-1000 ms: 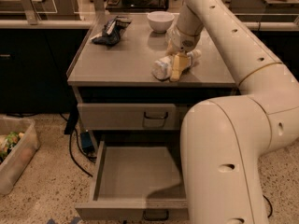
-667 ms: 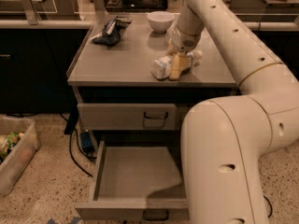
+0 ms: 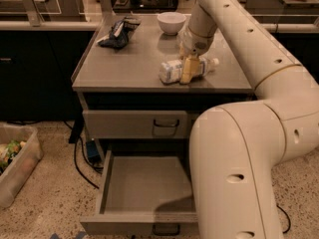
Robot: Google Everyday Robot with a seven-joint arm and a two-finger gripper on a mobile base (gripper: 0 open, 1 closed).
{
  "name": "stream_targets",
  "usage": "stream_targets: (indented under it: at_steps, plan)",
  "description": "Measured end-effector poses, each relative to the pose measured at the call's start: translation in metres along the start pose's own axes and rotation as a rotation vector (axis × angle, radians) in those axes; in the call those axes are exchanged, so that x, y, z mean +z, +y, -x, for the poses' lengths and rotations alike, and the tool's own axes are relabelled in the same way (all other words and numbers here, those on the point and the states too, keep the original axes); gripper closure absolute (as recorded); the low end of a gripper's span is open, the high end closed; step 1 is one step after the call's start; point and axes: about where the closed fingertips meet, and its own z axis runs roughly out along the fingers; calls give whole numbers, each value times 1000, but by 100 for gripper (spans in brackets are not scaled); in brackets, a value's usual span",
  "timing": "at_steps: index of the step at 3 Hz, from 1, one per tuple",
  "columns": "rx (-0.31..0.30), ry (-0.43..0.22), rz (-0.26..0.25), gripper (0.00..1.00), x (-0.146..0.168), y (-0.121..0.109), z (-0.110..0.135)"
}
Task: Place blue plastic bottle into middle drawer
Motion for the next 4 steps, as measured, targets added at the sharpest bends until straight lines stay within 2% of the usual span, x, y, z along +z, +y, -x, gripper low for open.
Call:
stream_targets:
  at_steps: [1,2,3,4]
  plan:
    - [-6,0,-83,100,-30,6,-30]
    - [-47,-99,-217,100,-97,44,-40]
    - [-128,-221,-229,100,-127,112,-20]
    - [-130,-245,-159,100,-104,147,-23]
